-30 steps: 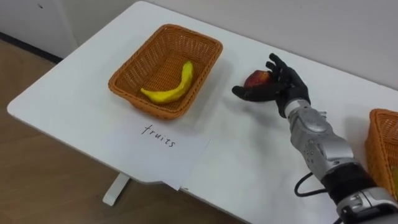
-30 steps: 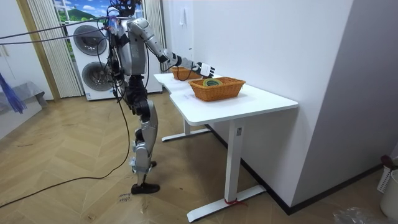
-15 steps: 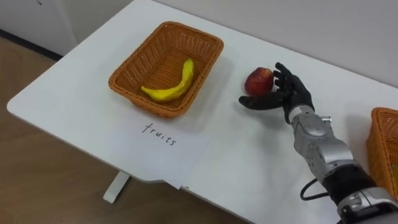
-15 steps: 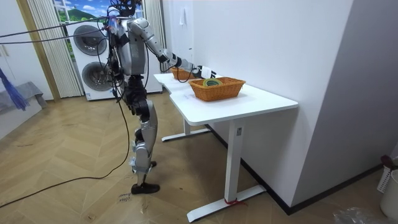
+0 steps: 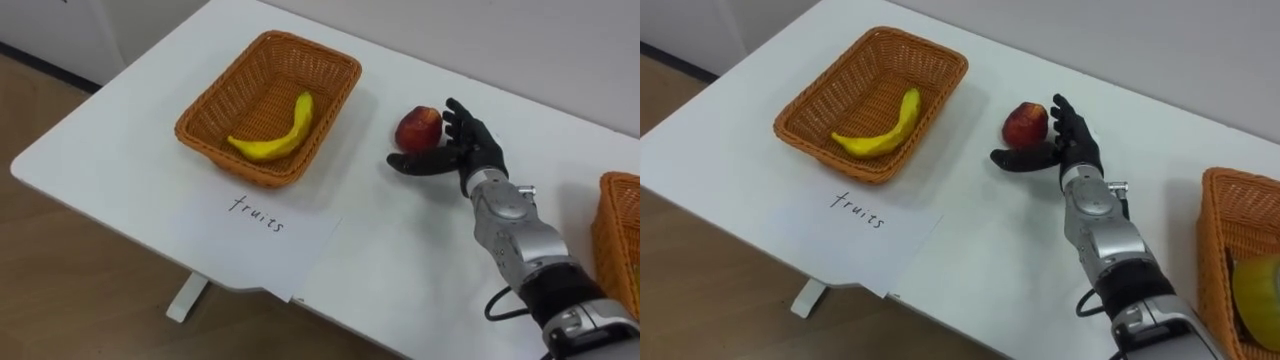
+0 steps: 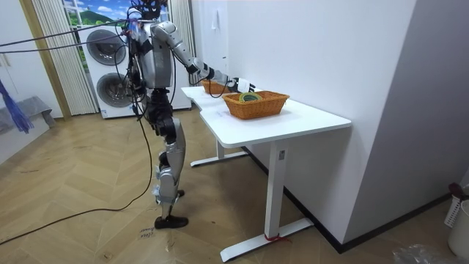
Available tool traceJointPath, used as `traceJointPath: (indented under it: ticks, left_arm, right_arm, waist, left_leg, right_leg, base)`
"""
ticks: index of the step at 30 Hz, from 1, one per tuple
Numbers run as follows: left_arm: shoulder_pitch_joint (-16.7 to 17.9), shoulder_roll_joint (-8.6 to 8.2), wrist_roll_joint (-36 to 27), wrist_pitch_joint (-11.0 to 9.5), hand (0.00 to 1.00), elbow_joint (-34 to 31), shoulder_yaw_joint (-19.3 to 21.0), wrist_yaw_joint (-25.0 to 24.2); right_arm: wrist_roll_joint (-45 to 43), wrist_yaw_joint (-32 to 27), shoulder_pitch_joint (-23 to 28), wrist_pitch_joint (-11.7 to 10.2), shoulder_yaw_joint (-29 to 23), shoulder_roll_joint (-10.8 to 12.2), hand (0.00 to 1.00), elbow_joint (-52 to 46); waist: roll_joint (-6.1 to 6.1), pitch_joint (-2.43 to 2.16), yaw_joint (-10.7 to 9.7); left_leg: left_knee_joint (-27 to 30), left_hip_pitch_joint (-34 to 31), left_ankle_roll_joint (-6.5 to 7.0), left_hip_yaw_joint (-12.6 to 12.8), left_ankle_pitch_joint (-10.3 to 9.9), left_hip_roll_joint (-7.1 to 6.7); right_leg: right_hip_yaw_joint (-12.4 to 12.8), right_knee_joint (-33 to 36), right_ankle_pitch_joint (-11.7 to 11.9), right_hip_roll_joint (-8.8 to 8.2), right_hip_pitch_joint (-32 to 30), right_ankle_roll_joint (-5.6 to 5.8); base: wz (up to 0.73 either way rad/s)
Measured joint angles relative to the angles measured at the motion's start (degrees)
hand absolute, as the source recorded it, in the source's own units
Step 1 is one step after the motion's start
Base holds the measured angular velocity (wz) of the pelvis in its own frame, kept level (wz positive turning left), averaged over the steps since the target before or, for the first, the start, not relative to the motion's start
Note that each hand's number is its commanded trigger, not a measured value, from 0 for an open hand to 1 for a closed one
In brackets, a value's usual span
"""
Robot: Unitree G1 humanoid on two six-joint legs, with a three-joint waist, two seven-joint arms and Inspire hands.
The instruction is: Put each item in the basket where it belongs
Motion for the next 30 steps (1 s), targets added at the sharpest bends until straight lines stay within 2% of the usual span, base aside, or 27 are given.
traceJointPath:
  ticks: [15,30]
  left_arm:
    - [-0.16,0.00,0.00,-0.32,0.00,0.62,-0.11,-0.17]
    - [0.02,0.24,0.00,-1.53,0.00,0.62,-1.08,-0.58]
  right_arm:
    - [-0.03,0.15,-0.21,-0.42,-0.04,-0.18,0.00,0.05]
    - [0.34,1.25,-0.67,-0.59,-0.06,-0.54,0.00,0.12]
  waist:
    - [0.25,0.17,0.02]
    - [-0.64,0.20,0.20]
  left_leg:
    - [-0.10,-0.09,-0.01,0.00,0.05,-0.01]
    - [-0.04,-0.44,0.00,0.00,0.08,-0.02]
  right_leg:
    - [0.00,0.01,-0.01,0.00,-0.14,0.01]
    - [0.01,0.01,-0.01,-0.01,-0.49,0.02]
  base:
    - [0.00]
    - [0.00]
